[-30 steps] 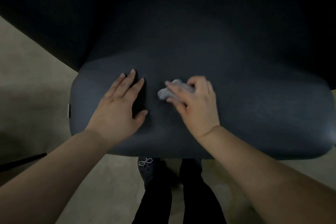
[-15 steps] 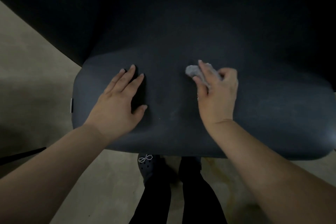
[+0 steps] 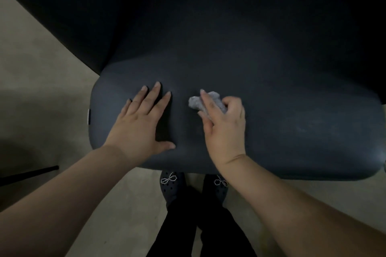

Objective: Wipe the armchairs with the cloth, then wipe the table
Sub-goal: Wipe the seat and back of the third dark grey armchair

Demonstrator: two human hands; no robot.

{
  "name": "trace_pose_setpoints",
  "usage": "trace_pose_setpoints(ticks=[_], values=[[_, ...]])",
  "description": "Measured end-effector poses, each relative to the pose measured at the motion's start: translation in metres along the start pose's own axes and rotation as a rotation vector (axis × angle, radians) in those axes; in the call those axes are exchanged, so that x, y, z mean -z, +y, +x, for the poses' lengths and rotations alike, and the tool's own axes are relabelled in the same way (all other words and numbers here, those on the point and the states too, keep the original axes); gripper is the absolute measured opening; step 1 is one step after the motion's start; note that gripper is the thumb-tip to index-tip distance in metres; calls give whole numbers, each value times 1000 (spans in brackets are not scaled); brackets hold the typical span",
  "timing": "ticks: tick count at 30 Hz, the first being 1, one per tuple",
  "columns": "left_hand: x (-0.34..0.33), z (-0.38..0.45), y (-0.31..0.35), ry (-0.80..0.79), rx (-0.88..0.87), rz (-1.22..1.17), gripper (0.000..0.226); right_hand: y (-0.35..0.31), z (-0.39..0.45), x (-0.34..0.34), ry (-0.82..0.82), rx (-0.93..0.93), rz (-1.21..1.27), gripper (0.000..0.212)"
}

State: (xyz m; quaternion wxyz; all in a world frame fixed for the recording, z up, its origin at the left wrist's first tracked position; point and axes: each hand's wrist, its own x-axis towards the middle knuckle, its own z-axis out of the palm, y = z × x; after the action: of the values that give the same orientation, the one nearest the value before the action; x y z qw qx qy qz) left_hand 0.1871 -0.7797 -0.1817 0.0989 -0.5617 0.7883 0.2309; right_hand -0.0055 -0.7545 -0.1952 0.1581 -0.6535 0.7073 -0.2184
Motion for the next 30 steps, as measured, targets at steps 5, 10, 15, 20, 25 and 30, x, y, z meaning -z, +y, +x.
trace_pose_setpoints(ticks=[5, 10, 15, 20, 25, 30], values=[[0, -2, 3, 7, 25, -31, 118, 21, 2, 13, -4, 25, -81, 50], [-1, -3, 2, 27, 20, -50, 117, 26, -2, 15, 119, -241, 6, 51], [-1, -7, -4, 25, -81, 29, 112, -30, -44, -19, -39, -44, 74, 46], [-2, -13, -12, 11, -165, 73, 113, 12, -43, -9, 245, -387, 2, 46], [-2, -13, -15, -7, -190, 61, 112, -42, -54, -44, 164, -373, 104, 36], [-3, -16, -17, -23, -219, 75, 115, -20, -59, -36, 148, -149, -47, 36]])
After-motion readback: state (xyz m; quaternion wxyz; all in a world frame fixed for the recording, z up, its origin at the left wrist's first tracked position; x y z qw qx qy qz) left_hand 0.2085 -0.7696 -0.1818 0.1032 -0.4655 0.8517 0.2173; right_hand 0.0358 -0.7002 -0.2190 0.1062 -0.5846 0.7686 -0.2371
